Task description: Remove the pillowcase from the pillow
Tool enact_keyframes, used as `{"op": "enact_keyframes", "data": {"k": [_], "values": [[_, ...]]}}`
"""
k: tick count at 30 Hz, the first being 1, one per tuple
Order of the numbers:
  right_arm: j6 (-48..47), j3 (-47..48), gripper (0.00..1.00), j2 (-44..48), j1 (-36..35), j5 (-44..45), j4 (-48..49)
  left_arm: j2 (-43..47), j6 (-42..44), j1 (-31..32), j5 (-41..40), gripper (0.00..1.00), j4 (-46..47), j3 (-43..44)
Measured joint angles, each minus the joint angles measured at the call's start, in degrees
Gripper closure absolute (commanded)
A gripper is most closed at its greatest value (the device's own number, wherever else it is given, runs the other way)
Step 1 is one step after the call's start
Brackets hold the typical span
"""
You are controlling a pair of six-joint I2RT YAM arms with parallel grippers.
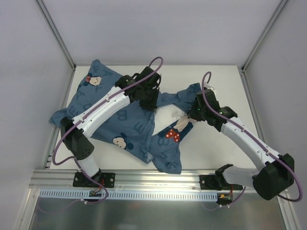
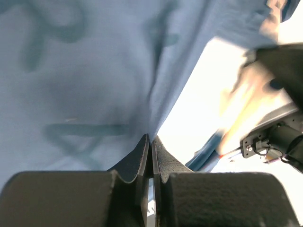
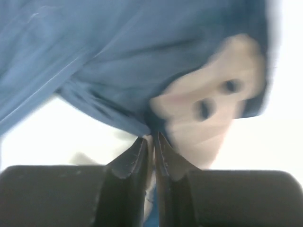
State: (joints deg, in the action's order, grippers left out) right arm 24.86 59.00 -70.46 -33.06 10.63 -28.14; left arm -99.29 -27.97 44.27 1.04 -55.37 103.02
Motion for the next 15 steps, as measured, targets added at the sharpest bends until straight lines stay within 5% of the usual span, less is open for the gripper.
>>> {"op": "enact_keyframes", "data": {"k": [2,4,15], "values": [[0.02,-2.47,0.87,2.4,4.74,-1.07,0.13,2.19,-0.31,-2.01,0.9,1.0,1.03,-2.62],[-0.13,-4.0,0.99,4.09,8.17,-1.97,0.09,4.2,-0.94,-4.26,1.99,1.0,2.19,-4.57],[-1.31,-5.81,0.99,3.87,17.38,-6.12,3.21,9.66,-2.99,-9.7,4.52,1.0,6.71,-9.92]]}}
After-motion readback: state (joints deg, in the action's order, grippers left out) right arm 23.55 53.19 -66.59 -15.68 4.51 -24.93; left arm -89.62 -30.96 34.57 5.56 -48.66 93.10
